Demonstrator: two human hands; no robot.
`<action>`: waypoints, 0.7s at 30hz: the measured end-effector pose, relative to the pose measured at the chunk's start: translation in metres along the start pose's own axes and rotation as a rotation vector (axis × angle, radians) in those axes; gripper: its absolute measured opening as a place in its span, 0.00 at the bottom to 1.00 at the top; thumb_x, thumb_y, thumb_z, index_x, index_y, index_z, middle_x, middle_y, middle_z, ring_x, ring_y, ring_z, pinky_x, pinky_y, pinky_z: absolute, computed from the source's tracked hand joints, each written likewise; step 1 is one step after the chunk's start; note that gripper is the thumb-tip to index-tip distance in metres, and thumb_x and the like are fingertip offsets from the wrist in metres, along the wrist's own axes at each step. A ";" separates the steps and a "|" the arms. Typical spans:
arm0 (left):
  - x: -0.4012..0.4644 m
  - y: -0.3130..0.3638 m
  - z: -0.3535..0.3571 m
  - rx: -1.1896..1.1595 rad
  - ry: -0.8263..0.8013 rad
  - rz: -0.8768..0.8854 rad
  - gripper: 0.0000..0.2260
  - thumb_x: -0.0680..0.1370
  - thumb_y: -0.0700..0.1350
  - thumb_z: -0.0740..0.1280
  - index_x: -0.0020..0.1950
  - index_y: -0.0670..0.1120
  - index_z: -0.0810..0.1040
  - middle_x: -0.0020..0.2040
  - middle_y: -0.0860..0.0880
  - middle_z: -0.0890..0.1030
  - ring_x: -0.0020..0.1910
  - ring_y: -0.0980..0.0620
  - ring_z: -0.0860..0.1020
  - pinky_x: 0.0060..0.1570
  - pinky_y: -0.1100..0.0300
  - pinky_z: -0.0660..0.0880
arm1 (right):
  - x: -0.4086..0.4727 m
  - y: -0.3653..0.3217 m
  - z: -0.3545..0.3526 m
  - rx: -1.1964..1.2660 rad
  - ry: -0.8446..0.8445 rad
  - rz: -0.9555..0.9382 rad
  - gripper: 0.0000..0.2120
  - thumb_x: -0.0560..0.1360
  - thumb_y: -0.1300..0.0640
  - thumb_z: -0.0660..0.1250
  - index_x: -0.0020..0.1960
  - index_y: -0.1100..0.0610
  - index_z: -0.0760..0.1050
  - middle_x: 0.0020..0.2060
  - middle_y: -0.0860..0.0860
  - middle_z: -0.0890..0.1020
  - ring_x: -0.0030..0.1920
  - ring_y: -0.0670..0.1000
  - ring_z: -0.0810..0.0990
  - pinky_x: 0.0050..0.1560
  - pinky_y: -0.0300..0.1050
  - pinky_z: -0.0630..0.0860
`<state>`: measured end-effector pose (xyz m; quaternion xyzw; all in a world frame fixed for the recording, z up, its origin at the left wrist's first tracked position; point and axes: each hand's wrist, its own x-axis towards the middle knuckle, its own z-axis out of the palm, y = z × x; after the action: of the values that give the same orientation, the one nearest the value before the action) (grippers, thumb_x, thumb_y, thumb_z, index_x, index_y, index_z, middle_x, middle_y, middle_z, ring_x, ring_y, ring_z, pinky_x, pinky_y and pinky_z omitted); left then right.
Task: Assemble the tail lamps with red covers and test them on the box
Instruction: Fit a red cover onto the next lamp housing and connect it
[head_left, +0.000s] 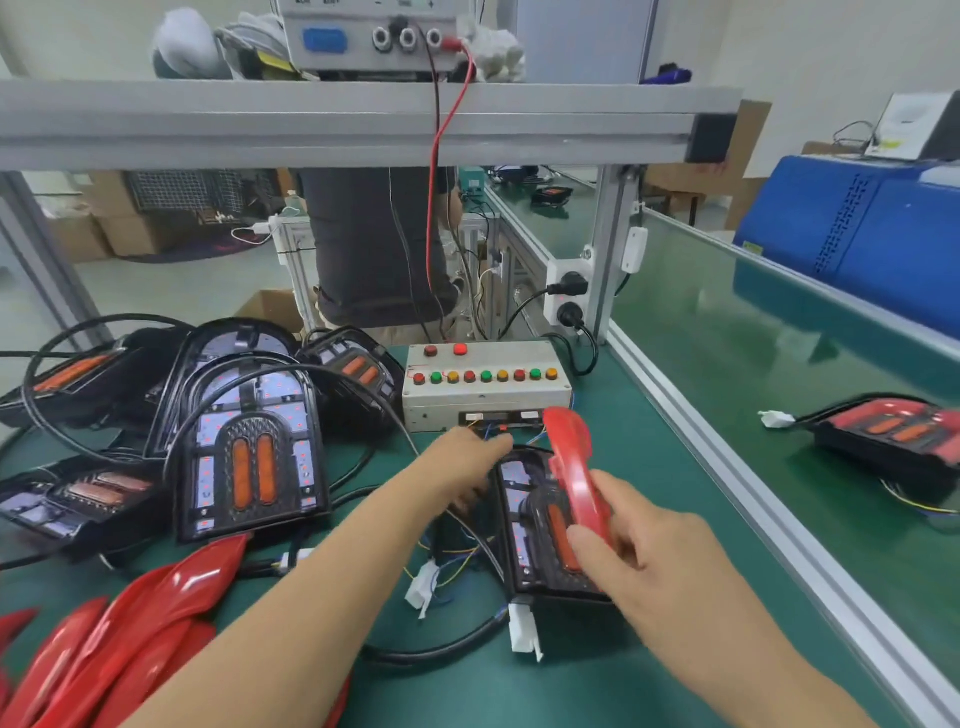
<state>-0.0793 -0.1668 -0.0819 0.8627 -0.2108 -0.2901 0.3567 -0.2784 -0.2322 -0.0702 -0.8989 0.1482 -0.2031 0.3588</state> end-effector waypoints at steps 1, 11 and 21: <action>0.002 0.000 0.005 -0.029 -0.036 -0.016 0.15 0.79 0.54 0.60 0.43 0.42 0.74 0.34 0.45 0.76 0.28 0.47 0.75 0.26 0.64 0.71 | -0.001 0.001 0.003 -0.078 -0.003 -0.013 0.08 0.78 0.47 0.60 0.57 0.44 0.71 0.26 0.47 0.72 0.28 0.47 0.67 0.32 0.44 0.67; -0.027 0.009 0.024 -1.091 -0.103 -0.127 0.12 0.79 0.49 0.63 0.47 0.41 0.78 0.30 0.43 0.83 0.24 0.48 0.80 0.22 0.58 0.76 | -0.005 -0.006 0.021 -0.751 0.096 -0.232 0.22 0.61 0.47 0.68 0.50 0.56 0.85 0.22 0.48 0.79 0.17 0.47 0.73 0.18 0.39 0.55; -0.044 0.001 0.038 -1.257 -0.028 0.010 0.17 0.75 0.55 0.68 0.56 0.45 0.80 0.47 0.41 0.84 0.44 0.42 0.84 0.41 0.49 0.81 | -0.006 -0.015 0.042 -0.797 0.146 -0.175 0.30 0.52 0.47 0.83 0.48 0.62 0.85 0.20 0.51 0.77 0.15 0.47 0.73 0.15 0.32 0.60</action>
<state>-0.1370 -0.1604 -0.0876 0.4834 -0.0086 -0.3683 0.7941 -0.2618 -0.1951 -0.0893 -0.9599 0.1633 -0.2228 -0.0475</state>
